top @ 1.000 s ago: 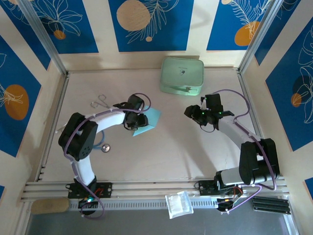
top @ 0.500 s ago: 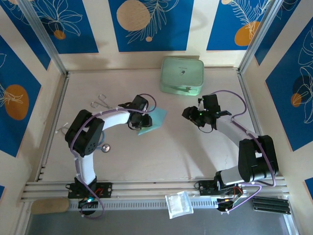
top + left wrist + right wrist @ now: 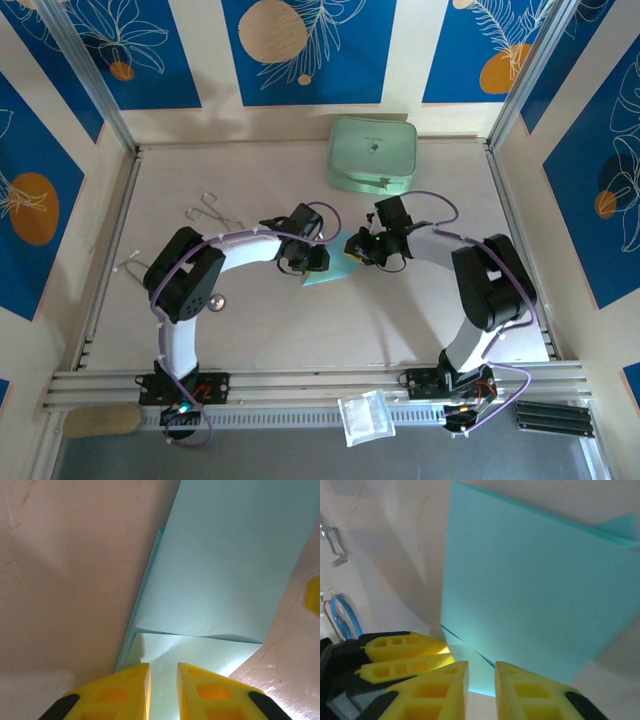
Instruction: Fold a paper plane with a square sheet of paper (pick it up from the middle)
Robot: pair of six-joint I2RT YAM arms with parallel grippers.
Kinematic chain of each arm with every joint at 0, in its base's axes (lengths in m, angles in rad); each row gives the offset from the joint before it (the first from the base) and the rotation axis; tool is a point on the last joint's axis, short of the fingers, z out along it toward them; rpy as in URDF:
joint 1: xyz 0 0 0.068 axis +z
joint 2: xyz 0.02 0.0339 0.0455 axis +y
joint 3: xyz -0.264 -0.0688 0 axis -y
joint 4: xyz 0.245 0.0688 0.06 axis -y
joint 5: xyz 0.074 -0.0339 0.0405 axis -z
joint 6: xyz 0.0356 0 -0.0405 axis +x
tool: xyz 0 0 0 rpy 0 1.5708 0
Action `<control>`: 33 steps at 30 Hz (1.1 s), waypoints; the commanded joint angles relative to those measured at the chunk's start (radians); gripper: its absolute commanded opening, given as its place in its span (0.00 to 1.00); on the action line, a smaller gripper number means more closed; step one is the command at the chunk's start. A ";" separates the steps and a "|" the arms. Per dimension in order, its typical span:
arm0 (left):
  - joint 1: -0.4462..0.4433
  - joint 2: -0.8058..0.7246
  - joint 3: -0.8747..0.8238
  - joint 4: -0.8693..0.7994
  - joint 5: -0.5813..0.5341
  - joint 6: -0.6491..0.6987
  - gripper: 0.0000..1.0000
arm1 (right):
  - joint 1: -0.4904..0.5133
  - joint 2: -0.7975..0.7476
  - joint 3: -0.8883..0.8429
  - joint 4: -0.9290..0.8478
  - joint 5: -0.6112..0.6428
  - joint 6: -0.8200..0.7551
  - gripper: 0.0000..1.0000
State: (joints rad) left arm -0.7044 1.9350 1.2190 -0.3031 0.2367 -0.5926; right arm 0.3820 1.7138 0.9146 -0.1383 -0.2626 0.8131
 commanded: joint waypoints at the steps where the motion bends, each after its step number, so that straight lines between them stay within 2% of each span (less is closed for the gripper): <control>1: 0.001 -0.030 0.021 -0.019 0.003 0.022 0.20 | 0.025 0.048 0.055 0.010 -0.051 0.011 0.18; 7: 0.000 -0.070 -0.022 0.008 -0.015 -0.008 0.17 | 0.047 0.118 0.071 -0.009 -0.025 0.036 0.16; 14: 0.004 -0.010 -0.004 -0.029 -0.055 -0.029 0.12 | 0.045 0.144 0.086 -0.039 -0.012 0.037 0.16; 20: 0.006 0.025 0.014 -0.068 -0.098 -0.056 0.09 | 0.032 0.082 0.067 -0.012 -0.017 0.057 0.16; 27: 0.003 0.046 0.014 -0.088 -0.093 -0.104 0.07 | 0.013 -0.089 -0.074 0.031 0.085 0.158 0.34; 33: 0.004 0.052 0.007 -0.084 -0.076 -0.122 0.06 | 0.012 -0.156 -0.163 0.014 0.107 0.299 0.36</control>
State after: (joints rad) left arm -0.7029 1.9461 1.2251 -0.3340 0.1642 -0.6933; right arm 0.3931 1.5799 0.7940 -0.1116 -0.1741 1.0126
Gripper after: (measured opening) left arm 0.068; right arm 0.361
